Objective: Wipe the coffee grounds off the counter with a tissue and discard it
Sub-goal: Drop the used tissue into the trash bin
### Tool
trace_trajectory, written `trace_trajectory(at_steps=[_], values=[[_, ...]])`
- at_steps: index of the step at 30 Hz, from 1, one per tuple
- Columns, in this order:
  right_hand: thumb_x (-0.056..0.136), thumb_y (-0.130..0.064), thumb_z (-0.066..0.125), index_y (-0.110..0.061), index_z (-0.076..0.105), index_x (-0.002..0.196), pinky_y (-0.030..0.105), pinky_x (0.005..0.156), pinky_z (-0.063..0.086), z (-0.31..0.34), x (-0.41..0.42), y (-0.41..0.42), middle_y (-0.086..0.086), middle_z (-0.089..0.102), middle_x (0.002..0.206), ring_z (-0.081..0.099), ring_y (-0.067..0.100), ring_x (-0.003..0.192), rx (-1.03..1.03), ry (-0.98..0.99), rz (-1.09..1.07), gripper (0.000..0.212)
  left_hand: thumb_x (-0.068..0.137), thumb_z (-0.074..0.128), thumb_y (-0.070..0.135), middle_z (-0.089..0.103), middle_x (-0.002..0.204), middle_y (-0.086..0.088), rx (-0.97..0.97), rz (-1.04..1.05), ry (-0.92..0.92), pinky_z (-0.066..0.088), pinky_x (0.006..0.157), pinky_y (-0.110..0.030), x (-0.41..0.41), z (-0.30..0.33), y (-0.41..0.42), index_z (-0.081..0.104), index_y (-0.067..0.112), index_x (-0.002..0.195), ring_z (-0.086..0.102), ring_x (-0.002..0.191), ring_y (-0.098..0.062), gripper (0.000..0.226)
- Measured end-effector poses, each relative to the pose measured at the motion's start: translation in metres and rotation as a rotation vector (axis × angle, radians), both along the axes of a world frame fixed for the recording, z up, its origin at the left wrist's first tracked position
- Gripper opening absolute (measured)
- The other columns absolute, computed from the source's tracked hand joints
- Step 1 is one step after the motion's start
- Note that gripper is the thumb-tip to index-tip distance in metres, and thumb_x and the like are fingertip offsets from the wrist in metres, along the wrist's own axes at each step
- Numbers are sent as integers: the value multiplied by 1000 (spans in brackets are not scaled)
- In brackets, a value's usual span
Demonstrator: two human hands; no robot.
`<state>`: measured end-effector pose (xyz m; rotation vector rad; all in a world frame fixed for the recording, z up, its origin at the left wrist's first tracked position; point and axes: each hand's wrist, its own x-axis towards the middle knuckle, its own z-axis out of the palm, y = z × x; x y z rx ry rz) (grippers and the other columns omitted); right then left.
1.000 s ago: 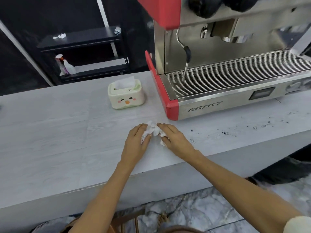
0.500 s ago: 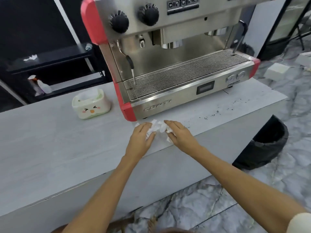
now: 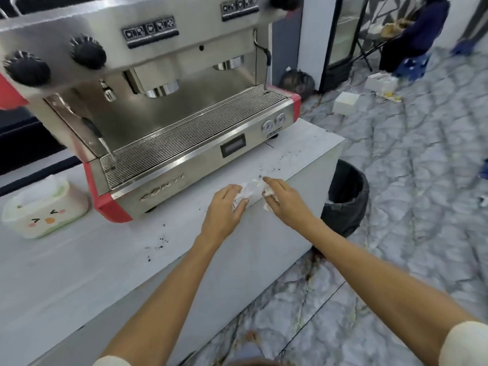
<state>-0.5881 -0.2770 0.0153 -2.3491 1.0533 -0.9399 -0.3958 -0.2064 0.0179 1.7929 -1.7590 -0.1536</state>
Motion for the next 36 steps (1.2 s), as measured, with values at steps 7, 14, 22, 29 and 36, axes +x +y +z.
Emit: trace_trajectory(at_steps=[7,14,22,29,36], values=[[94,-12,55,-5,45,136,23,86,35,-4,-60,-38,11,54,127,53,28,111,2,51,-162,44,97,59,33,59,133,-3,6,-147,5,31,101,-21,-49,-1,-68,60,13,128,52,122,-21,37],[94,-15,56,-6,46,134,33,89,43,-5,-102,-85,10,56,125,52,26,112,18,90,-290,42,96,62,31,60,132,-4,13,-312,29,36,102,-25,-84,-13,-149,61,11,128,54,121,-24,37],[92,-13,57,-5,47,134,32,90,43,-3,-134,-120,11,55,126,52,26,114,27,126,-439,43,96,62,29,59,135,-6,28,-442,64,36,106,-28,-120,-14,-212,60,9,130,51,126,-23,40],[93,-12,57,-3,46,134,30,89,42,-15,-171,-142,12,55,126,53,27,113,61,127,-529,43,97,60,31,58,135,-4,43,-512,95,33,105,-23,-162,-19,-251,59,11,131,50,125,-21,39],[94,-15,56,-4,47,133,34,90,47,-29,-221,-178,11,57,123,55,26,111,107,105,-553,42,95,63,27,60,130,-6,58,-550,81,31,102,-19,-216,-30,-291,61,10,128,52,122,-22,37]])
